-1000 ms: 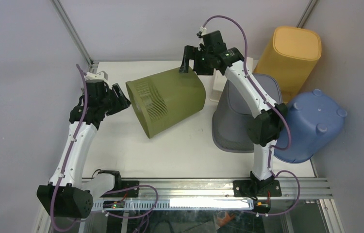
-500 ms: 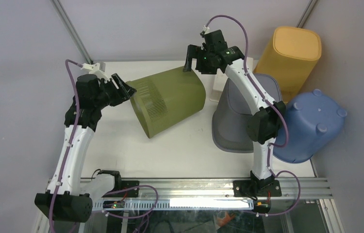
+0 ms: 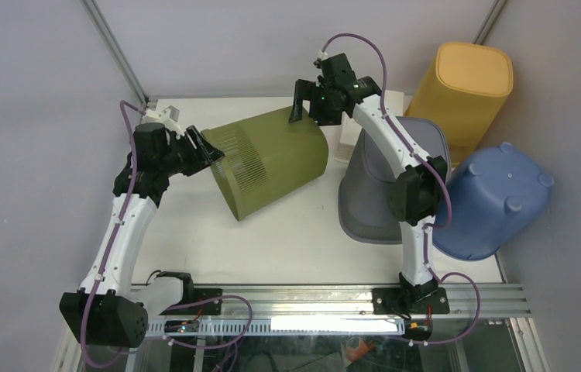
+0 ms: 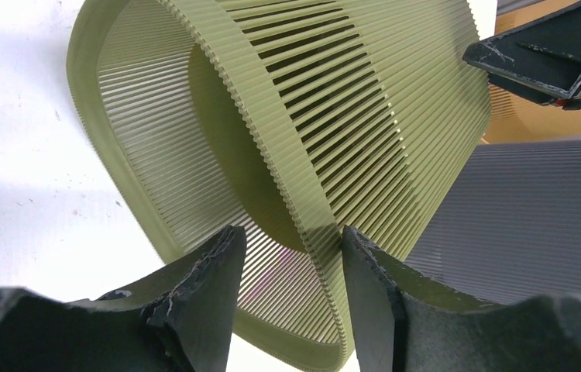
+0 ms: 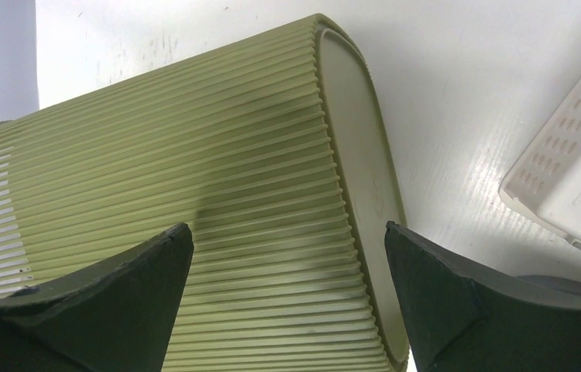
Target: Turn the large container upside down
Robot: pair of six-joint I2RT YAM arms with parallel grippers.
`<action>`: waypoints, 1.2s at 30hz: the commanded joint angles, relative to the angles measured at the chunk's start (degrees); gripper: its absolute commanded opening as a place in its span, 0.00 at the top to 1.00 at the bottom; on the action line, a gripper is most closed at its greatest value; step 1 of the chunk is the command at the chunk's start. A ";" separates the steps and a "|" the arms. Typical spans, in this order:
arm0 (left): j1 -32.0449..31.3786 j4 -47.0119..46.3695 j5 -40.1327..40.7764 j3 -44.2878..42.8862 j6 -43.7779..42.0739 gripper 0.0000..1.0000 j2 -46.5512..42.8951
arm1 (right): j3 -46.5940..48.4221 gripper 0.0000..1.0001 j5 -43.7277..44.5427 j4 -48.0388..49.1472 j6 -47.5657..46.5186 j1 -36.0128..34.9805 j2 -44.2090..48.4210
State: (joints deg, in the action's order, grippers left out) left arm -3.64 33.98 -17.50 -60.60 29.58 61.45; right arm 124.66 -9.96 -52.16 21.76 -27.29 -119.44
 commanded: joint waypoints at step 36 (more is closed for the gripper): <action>0.35 -11.71 -3.18 9.11 1.32 0.80 2.58 | -6.09 0.75 -17.58 13.64 6.69 0.90 20.91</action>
State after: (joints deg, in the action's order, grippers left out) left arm -2.50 23.70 -17.87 -54.15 31.59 61.56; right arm 112.90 -17.19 -45.69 25.47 -24.21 -103.22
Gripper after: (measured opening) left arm 0.229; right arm 0.259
